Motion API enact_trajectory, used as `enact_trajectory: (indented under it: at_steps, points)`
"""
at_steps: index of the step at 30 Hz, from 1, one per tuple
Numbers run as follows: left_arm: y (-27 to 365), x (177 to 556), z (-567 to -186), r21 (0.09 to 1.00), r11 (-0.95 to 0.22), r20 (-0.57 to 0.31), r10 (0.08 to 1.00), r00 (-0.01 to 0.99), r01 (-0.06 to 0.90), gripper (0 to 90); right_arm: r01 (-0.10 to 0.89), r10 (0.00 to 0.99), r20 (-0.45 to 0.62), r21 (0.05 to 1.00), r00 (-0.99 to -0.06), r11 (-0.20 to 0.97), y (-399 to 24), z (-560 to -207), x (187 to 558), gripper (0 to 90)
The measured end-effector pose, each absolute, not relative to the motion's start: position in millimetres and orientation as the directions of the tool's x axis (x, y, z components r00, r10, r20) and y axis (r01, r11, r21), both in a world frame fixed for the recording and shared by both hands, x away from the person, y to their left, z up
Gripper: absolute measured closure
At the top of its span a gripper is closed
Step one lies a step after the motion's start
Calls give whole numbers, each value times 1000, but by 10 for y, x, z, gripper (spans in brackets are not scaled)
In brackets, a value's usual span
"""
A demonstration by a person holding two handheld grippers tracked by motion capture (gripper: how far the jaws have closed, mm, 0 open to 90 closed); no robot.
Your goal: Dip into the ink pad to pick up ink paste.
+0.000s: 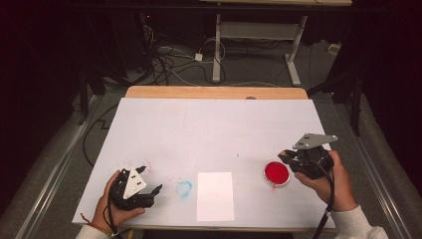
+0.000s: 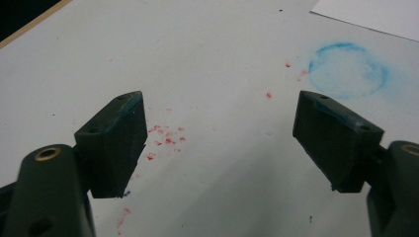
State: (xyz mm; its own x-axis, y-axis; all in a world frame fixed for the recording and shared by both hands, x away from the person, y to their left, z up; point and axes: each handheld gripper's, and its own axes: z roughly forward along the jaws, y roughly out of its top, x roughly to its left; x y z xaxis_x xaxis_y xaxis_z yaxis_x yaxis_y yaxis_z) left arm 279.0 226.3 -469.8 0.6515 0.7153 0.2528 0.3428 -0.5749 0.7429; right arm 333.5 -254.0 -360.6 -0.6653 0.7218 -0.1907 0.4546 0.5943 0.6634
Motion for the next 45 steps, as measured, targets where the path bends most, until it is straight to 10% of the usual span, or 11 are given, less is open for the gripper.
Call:
enact_trajectory:
  at_steps: [17,45]
  points:
    - [2265,2788,-4697,740,-581,255,709,658,339,205,555,705,-169,503,-689,663,-2440,-4261,3556,762]
    - [2257,2780,-4690,741,-583,263,708,655,333,205,555,696,-184,480,-694,680,-2416,-4345,3553,765]
